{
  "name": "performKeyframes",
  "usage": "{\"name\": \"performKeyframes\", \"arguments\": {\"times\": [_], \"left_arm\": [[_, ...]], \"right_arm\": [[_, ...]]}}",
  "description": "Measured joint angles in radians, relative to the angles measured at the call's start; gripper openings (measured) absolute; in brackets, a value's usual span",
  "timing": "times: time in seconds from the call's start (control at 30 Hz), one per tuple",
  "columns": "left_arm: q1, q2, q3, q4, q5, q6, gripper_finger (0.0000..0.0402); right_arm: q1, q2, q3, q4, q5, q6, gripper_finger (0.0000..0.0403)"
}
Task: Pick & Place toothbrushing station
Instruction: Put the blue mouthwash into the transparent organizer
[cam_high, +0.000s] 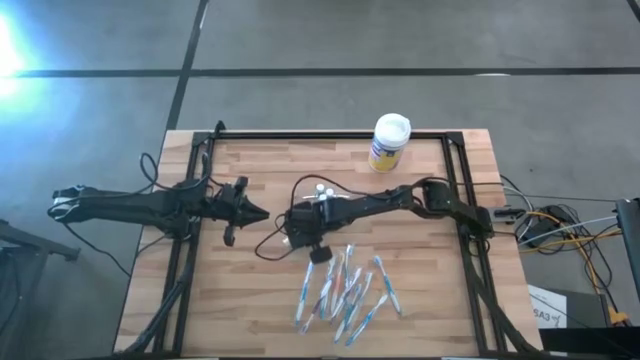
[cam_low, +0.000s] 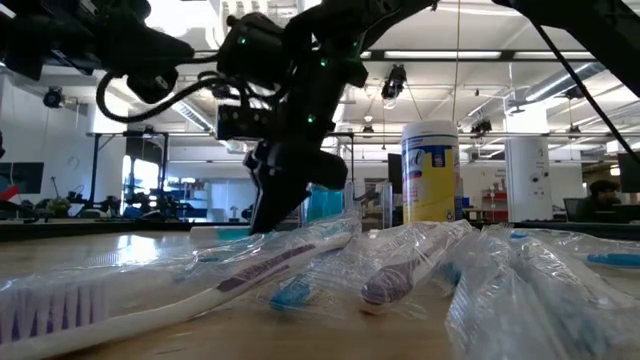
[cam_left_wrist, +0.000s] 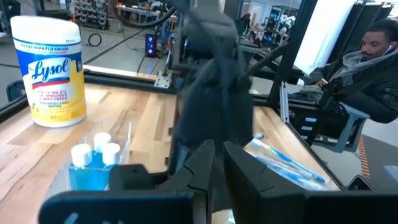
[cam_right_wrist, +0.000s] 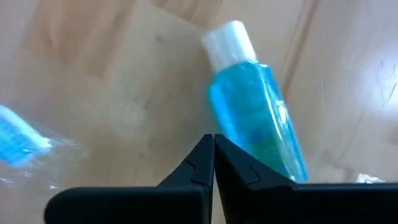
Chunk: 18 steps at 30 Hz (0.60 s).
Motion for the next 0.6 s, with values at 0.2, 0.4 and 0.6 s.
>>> {"name": "performKeyframes", "arguments": {"times": [0.2, 0.4, 0.6], "left_arm": [[0.0, 0.001, -0.002, 0.001, 0.0, 0.0, 0.0037], [0.0, 0.001, -0.002, 0.003, 0.0, 0.0, 0.0037], [0.0, 0.002, -0.002, 0.003, 0.0, -0.001, 0.0037]], "right_arm": [[0.021, -0.024, 0.082, 0.01, 0.0, -0.039, 0.0008], [0.009, -0.024, 0.117, 0.106, 0.004, -0.092, 0.0008], [-0.049, -0.006, 0.085, 0.136, 0.009, -0.099, 0.0008]]}}
